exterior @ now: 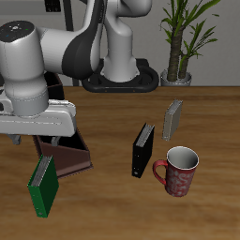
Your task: Place the green book into the right desk caddy's right compartment
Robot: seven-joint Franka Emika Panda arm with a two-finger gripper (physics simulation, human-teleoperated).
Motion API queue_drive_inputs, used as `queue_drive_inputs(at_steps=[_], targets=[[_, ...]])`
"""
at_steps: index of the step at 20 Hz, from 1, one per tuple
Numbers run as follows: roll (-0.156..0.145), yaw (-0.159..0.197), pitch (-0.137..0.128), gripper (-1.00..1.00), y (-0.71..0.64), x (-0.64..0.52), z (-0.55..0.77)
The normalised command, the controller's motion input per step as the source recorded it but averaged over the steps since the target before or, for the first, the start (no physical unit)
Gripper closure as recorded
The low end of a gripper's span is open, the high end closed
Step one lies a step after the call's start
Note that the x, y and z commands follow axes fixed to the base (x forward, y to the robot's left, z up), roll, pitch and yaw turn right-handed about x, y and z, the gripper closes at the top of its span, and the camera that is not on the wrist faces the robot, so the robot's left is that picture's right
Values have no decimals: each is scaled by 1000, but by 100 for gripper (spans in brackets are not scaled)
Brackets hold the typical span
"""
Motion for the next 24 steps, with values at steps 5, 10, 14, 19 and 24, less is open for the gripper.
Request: queue_drive_inputs(at_steps=[5,10,14,19,24], targets=[[-22,-25,15,-100,-78,40,-228],[-14,-2,18,-100,-40,45,-238],[-1,1,7,-100,7,68,-167],[-2,5,7,-100,23,46,-240],[-9,-13,20,-100,18,44,-325]])
